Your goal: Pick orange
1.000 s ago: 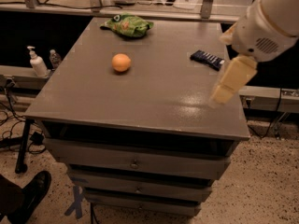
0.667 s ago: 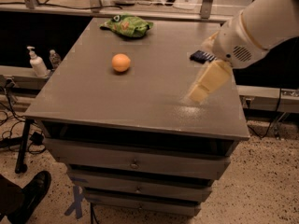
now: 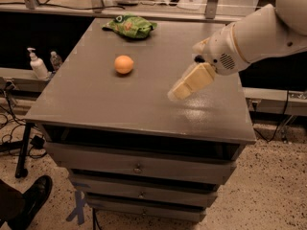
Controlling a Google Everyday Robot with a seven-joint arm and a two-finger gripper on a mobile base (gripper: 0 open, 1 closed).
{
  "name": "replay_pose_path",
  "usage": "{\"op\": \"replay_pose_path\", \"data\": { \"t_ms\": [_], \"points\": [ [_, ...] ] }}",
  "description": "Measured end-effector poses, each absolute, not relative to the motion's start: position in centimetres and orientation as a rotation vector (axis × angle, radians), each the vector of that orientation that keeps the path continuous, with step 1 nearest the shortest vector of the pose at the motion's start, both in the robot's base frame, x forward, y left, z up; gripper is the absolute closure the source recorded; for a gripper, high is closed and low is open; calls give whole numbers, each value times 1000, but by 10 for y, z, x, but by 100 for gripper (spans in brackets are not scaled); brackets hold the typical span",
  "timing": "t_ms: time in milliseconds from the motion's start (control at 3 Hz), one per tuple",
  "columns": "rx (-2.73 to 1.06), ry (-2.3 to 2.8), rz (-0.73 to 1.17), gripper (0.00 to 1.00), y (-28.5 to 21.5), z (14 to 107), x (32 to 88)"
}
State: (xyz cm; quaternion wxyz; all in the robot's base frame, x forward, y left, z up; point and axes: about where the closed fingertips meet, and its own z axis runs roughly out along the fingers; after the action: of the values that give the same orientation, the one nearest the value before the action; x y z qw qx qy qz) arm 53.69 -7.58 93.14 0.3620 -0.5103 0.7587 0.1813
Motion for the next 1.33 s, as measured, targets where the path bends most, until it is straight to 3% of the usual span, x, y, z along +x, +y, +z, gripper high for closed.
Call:
{"op": "replay_pose_path", "data": {
  "t_ms": [667,1333],
  "points": [
    [-1249,1938,473,0,-70,923,550],
    [-1110,1817,530,0,-40,897,613]
  ]
}}
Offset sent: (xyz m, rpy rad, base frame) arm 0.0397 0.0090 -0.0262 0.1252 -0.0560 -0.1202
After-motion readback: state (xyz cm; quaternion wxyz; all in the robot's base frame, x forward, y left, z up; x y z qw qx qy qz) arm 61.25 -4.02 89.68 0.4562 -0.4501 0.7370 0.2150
